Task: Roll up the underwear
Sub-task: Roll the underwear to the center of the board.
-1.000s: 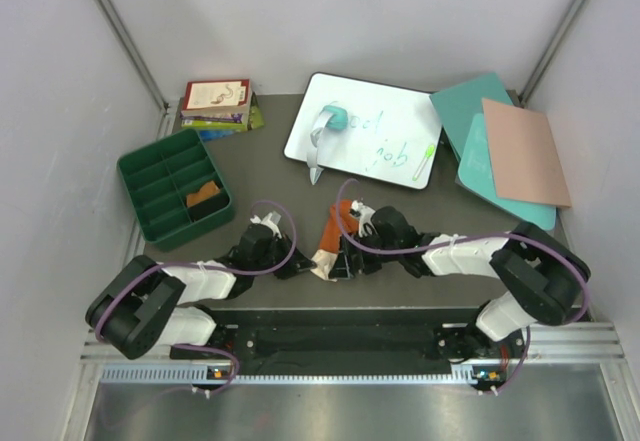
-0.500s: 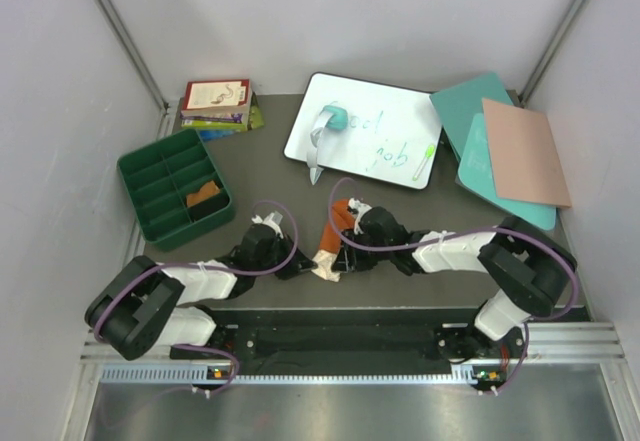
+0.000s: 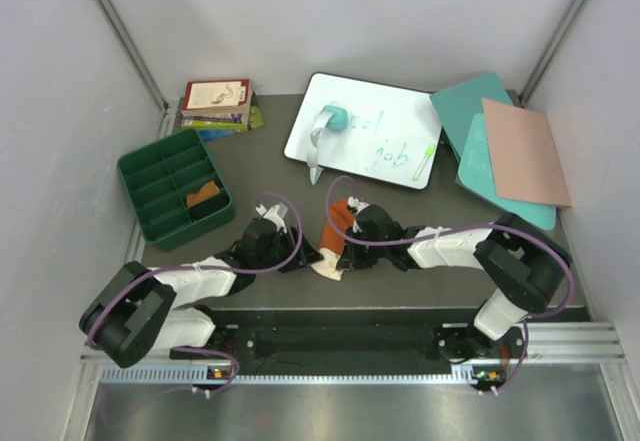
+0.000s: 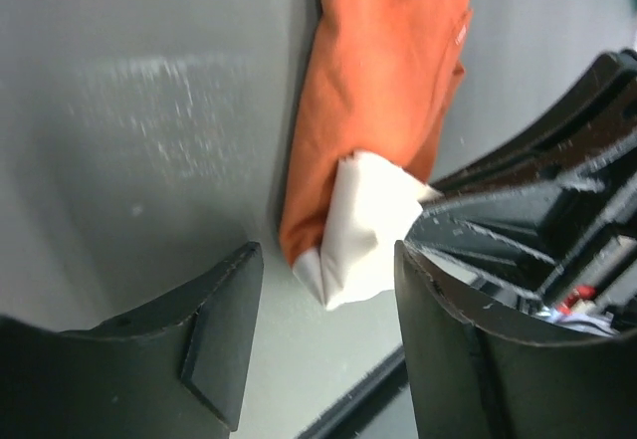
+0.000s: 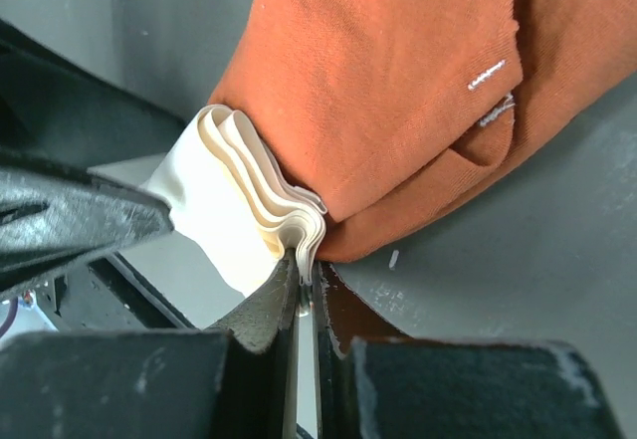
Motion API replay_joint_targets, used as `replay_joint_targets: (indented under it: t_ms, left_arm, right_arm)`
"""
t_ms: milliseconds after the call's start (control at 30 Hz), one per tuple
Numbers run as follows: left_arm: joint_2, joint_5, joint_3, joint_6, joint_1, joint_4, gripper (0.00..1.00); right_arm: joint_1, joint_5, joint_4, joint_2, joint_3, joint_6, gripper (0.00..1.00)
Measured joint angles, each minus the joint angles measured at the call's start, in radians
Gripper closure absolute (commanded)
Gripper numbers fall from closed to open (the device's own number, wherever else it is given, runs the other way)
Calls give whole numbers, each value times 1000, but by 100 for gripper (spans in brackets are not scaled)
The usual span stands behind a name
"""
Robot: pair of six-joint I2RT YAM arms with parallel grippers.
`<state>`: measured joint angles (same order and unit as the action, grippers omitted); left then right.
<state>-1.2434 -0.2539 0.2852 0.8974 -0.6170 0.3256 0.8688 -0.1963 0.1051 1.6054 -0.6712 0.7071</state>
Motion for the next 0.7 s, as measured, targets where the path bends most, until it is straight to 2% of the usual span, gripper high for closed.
replay_joint_targets:
  t_ms: [233,367,400,467,500,533,600,633,700]
  left_arm:
    - [-84,8,58,-72,0,21,42]
    - [-138,-3,66,-95,0,88,55]
    - [-151,-11,65,-100,0,110,67]
    - [-184,-26,61,-104,1,160,82]
    - [-200,-37,55,-106,1,182,98]
    - [-212,-45,47,-106,1,200,100]
    - [-232,-64,37,-103,5,236,100]
    - [-237,-73,37,-102,5,243,100]
    - [-238,-86,38,-98,5,240,100]
  right_arm:
    - [-1,-8,-5,4,-6,-8,99]
    - [-1,-12,-3,5,-6,-15,98]
    - [-1,-13,-3,5,-6,-18,97]
    - [-1,-15,-2,5,-6,-24,87]
    - [-1,-16,-2,5,-6,-27,82]
    - [-1,-17,-2,4,-6,-29,66]
    - [-1,-25,-7,-5,-8,-37,53]
    - [-1,-18,-23,-18,-14,-51,43]
    - [1,10,-78,-63,-15,-87,36]
